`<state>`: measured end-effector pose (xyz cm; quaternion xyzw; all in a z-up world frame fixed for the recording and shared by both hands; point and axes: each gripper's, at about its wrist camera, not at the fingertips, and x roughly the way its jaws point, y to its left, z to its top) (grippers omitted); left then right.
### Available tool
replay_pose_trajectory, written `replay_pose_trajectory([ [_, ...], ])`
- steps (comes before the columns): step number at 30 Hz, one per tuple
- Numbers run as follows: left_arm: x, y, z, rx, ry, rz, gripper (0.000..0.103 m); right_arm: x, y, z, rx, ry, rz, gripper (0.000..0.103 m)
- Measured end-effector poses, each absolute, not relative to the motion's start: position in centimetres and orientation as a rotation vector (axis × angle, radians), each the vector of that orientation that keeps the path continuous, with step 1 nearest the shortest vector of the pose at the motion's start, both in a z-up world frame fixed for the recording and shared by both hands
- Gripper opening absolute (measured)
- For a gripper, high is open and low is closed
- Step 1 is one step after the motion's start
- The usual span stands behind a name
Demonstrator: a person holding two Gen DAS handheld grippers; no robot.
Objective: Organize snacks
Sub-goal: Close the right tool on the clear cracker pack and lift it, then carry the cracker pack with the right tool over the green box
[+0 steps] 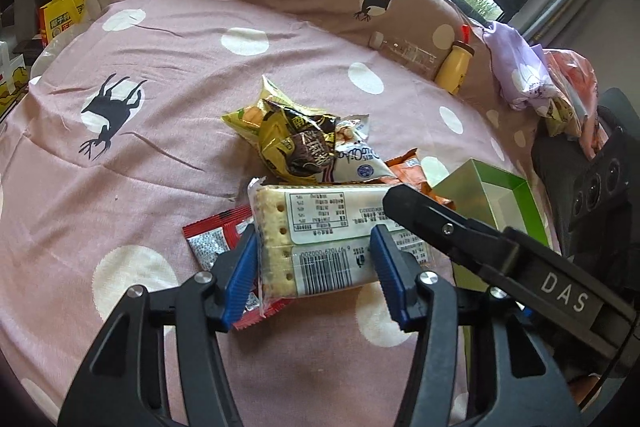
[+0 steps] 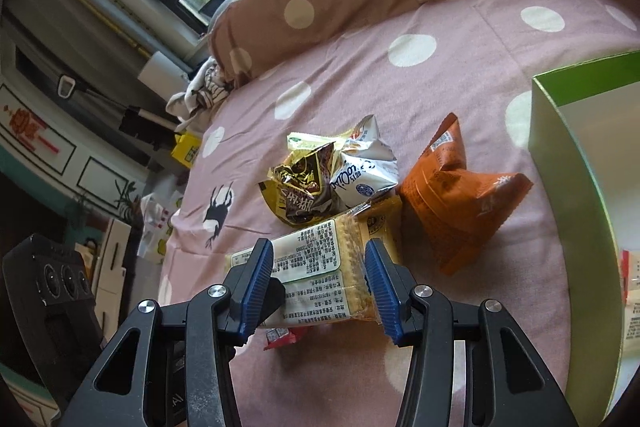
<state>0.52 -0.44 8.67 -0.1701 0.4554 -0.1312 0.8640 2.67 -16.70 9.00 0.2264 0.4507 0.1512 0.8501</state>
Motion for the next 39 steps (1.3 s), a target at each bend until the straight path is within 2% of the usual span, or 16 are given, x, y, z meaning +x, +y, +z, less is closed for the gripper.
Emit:
replay_pose_trajectory([
  [12, -1.5, -3.1, 10.8, -0.32, 0.884, -0.397, 0.055, -1.2, -18.8, 12.0, 0.472, 0.848, 0.218, 0.051],
  [25, -2.5, -5.8, 11.0, -0.265, 0.873, -0.441, 0.054, -2.8, -20.8, 12.1, 0.496, 0.822, 0.129, 0.051],
  [39, -3.7, -7.8, 13.0, -0.22, 0.768, -0.457, 0.054, -4.2, -22.7, 13.8, 0.508, 0.764, 0.145, 0.051],
])
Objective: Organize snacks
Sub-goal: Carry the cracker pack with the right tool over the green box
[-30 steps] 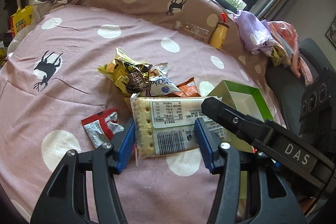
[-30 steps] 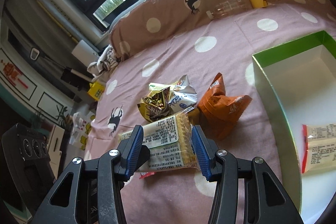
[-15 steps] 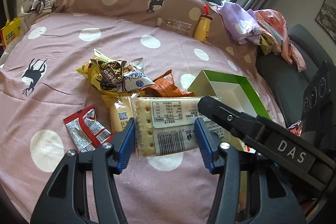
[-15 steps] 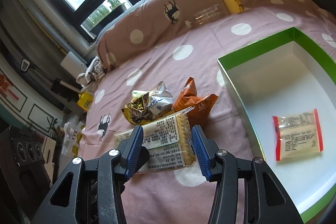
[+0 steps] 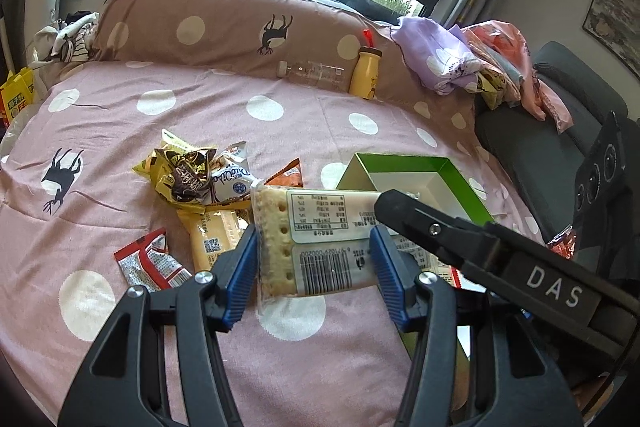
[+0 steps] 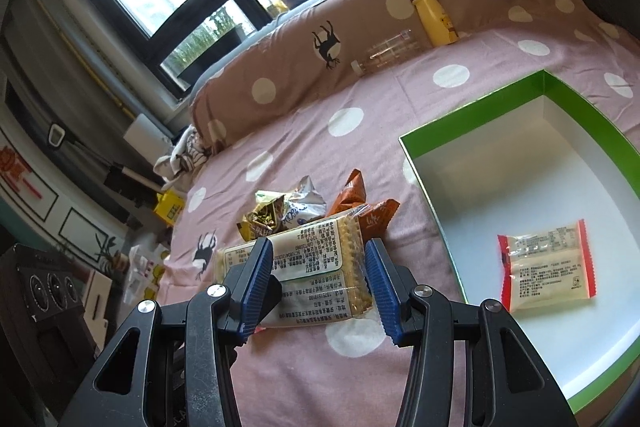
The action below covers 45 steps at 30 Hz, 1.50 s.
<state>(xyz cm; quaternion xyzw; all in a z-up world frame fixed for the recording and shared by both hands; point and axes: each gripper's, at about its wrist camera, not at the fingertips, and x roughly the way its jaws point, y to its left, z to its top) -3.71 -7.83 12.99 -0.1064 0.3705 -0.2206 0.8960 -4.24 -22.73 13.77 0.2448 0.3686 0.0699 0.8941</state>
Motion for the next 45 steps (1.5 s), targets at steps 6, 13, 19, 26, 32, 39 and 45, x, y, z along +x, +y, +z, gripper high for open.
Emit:
replay_pose_trajectory([
  [6, -3.3, -10.0, 13.7, -0.22, 0.756, -0.52, 0.054, -5.1, -24.9, 14.7, 0.532, 0.717, 0.092, 0.051],
  [13, -2.9, -13.8, 14.3, -0.17, 0.748, -0.584, 0.053, -6.0, -28.4, 15.1, 0.589, 0.685, 0.024, 0.051],
  [19, -2.6, -16.9, 14.2, -0.148, 0.755, -0.623, 0.053, -6.6, -31.4, 14.7, 0.652, 0.673, -0.031, 0.051],
  [26, -2.2, -19.8, 13.5, -0.146, 0.79, -0.673, 0.053, -7.3, -34.1, 14.0, 0.698, 0.679, -0.105, 0.051],
  [32, -2.1, -22.0, 13.0, -0.128, 0.817, -0.708, 0.053, -7.9, -36.0, 13.3, 0.731, 0.685, -0.157, 0.051],
  [39, -1.7, -23.4, 12.2, -0.123, 0.858, -0.726, 0.053, -8.1, -37.5, 12.5, 0.775, 0.704, -0.188, 0.051],
  [45, -1.8, -24.6, 11.8, -0.113, 0.887, -0.742, 0.053, -8.2, -38.4, 11.8, 0.789, 0.727, -0.243, 0.051],
])
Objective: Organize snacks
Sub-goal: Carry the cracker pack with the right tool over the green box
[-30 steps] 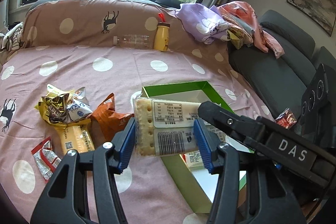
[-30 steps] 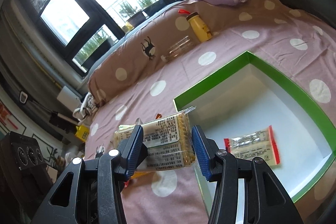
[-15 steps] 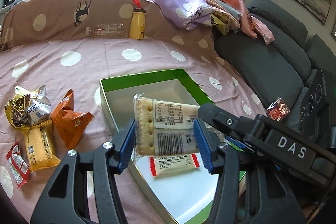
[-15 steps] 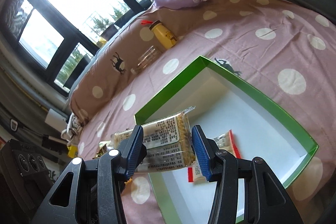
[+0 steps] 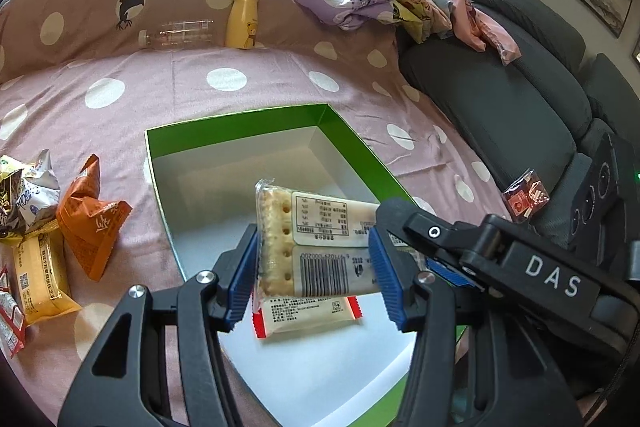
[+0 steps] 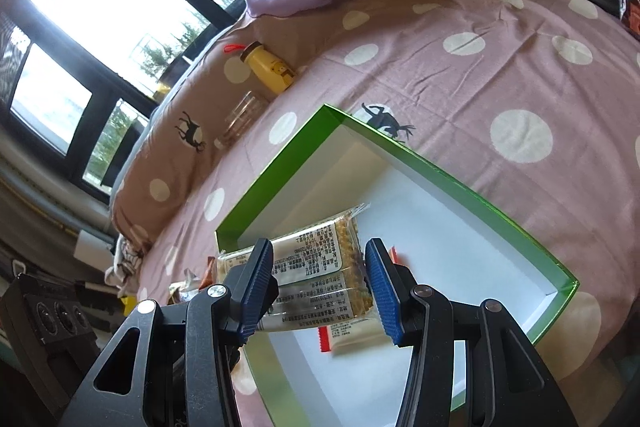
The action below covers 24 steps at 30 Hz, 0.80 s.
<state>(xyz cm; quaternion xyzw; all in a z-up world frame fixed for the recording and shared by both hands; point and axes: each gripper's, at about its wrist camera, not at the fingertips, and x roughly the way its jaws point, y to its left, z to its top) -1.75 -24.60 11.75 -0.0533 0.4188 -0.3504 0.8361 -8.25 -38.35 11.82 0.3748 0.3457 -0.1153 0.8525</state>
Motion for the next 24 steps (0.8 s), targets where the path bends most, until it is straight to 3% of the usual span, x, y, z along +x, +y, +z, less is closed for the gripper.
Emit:
replay_pose_trajectory([
  [24, -1.0, -26.3, 9.8, -0.113, 0.955, -0.756, 0.053, -8.0, -40.0, 10.2, 0.82, 0.786, -0.299, 0.051],
])
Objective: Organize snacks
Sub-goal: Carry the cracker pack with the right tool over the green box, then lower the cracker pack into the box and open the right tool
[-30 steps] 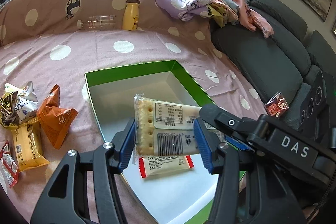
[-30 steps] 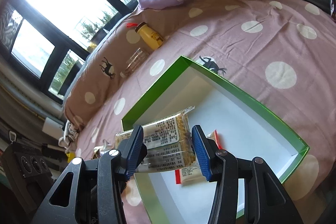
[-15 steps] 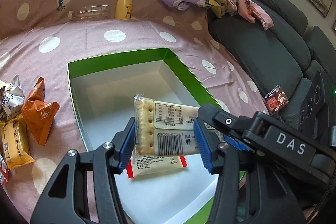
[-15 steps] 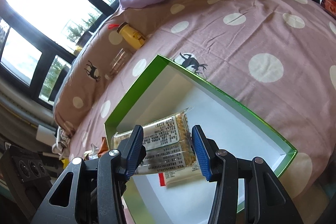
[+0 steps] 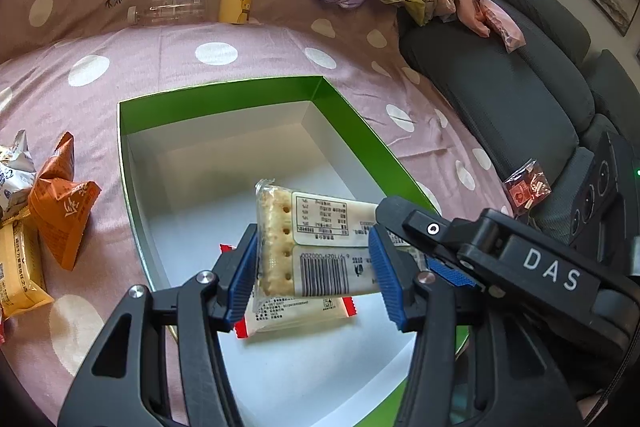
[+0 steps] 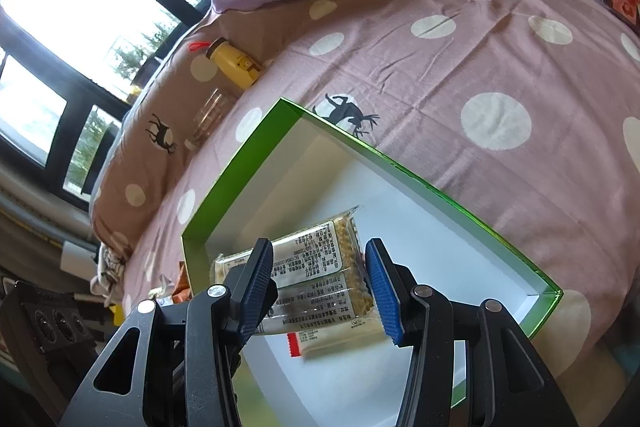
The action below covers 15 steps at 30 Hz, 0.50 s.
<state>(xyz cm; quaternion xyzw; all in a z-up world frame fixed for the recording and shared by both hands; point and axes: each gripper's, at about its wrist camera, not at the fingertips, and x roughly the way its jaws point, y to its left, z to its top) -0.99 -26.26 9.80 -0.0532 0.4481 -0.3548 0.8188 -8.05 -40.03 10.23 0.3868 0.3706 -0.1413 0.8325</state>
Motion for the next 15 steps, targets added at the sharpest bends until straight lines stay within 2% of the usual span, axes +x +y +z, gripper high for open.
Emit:
replay_pose_trajectory([
  [15, -0.87, -26.45, 8.91, -0.108, 0.978, -0.756, 0.053, -7.55, -40.22, 9.45, 0.816, 0.831, -0.325, 0.051],
])
